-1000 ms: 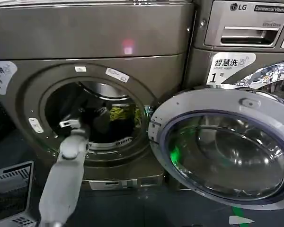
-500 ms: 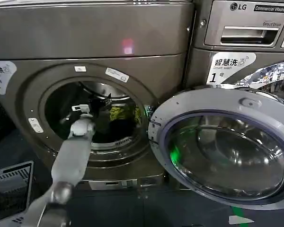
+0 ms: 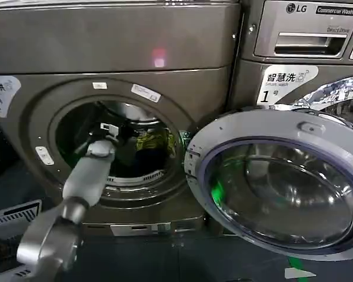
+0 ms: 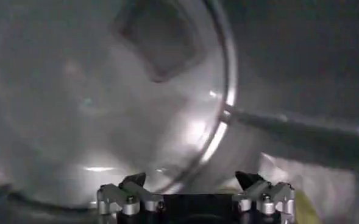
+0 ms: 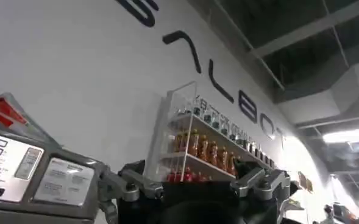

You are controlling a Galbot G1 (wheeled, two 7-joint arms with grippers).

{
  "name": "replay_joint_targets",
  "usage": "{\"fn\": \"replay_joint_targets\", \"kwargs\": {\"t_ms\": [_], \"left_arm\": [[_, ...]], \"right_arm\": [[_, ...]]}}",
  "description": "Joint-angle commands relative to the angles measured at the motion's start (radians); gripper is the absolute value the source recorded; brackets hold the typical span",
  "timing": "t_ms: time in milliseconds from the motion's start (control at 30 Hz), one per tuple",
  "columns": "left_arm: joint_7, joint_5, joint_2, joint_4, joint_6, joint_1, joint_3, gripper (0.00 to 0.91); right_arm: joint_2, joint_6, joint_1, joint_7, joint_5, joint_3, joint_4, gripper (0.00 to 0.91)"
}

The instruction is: Grasp the clothes from the dryer.

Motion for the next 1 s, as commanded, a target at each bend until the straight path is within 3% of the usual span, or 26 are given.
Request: {"fn": "replay_joint_targets", "kwargs": {"t_ms": [33, 133, 433, 667, 1000], "left_arm": [[0.385, 0.158, 0.027, 0.206, -0.163, -0.138, 0.279, 0.907], [0.455, 0.206, 0.031, 0.238, -0.231, -0.163, 0.341, 0.907], [0.615, 0.370, 0.032, 0.268, -0.235, -0.234, 0.553, 0.907], [0.499, 0.563, -0.011, 0.263, -0.121, -0.257, 0.624, 0.907], [0.462, 0.538, -0.076, 0.275, 0.033, -0.233, 0.641, 0.907]], "right_arm": [[0.002, 0.001, 0.005, -0.002, -0.002, -0.007, -0.002, 0.907], [0.003, 0.002, 0.009, -0.004, -0.004, -0.012, -0.004, 0.907], [0.020, 0.007, 0.024, -0.014, -0.022, -0.033, -0.004, 0.907], [0.027, 0.011, 0.034, -0.019, -0.033, -0.045, -0.010, 0.907], [0.025, 0.015, 0.038, -0.024, -0.041, -0.047, -0.016, 0.907]]}}
